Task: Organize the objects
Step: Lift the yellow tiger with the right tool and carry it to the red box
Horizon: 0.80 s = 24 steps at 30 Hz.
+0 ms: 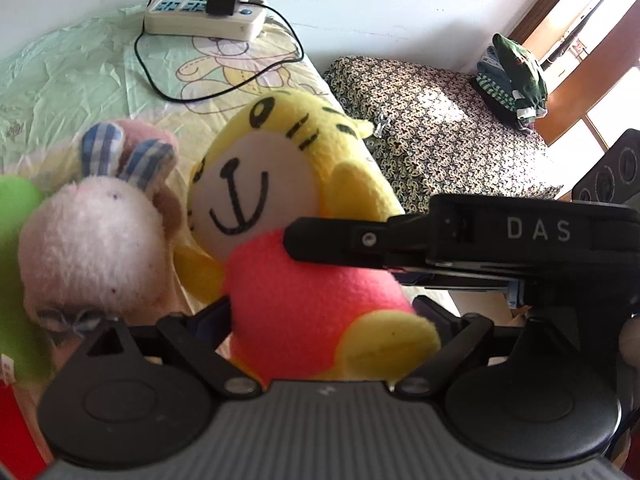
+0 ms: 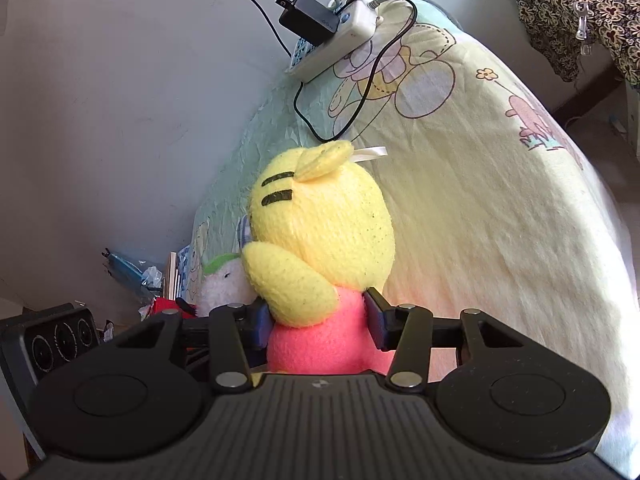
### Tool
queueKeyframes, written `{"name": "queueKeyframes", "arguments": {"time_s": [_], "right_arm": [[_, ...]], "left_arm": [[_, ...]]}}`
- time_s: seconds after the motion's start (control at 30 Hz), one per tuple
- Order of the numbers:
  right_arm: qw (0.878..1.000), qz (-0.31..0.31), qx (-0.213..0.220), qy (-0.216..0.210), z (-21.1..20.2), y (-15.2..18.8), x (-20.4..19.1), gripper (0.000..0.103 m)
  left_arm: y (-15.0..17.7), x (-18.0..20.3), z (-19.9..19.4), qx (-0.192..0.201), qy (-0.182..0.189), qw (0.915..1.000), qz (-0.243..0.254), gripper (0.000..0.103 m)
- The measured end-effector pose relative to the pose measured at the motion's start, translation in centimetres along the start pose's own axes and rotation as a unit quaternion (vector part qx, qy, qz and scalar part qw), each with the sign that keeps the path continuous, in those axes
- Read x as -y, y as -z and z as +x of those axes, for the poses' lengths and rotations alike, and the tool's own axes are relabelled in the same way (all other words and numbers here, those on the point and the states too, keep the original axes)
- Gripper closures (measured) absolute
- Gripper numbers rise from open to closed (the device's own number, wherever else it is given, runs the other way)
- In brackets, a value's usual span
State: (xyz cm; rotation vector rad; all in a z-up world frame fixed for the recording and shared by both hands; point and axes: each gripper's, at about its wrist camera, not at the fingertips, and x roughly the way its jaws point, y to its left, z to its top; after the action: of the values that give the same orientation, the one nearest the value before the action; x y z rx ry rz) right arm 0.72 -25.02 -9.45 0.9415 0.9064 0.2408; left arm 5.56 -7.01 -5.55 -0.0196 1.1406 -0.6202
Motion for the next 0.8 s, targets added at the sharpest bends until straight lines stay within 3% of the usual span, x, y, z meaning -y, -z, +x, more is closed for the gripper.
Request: {"name": "queueKeyframes", "arguments": {"time_s": [0.47, 0.8], "right_arm": [[1.0, -0.02, 0.01, 0.008, -4.0, 4.6, -1.6, 0.054], [0.999, -0.047, 0.026, 0.005, -4.8, 8.1, -5.3, 0.054]], "left_arm": [[4.7, 3.0, -3.8, 0.017, 0.022, 0.9994, 0.022, 0.01], [7.7, 2.2, -8.2, 0.052, 0.027, 0.998, 0.025, 0.01]]}}
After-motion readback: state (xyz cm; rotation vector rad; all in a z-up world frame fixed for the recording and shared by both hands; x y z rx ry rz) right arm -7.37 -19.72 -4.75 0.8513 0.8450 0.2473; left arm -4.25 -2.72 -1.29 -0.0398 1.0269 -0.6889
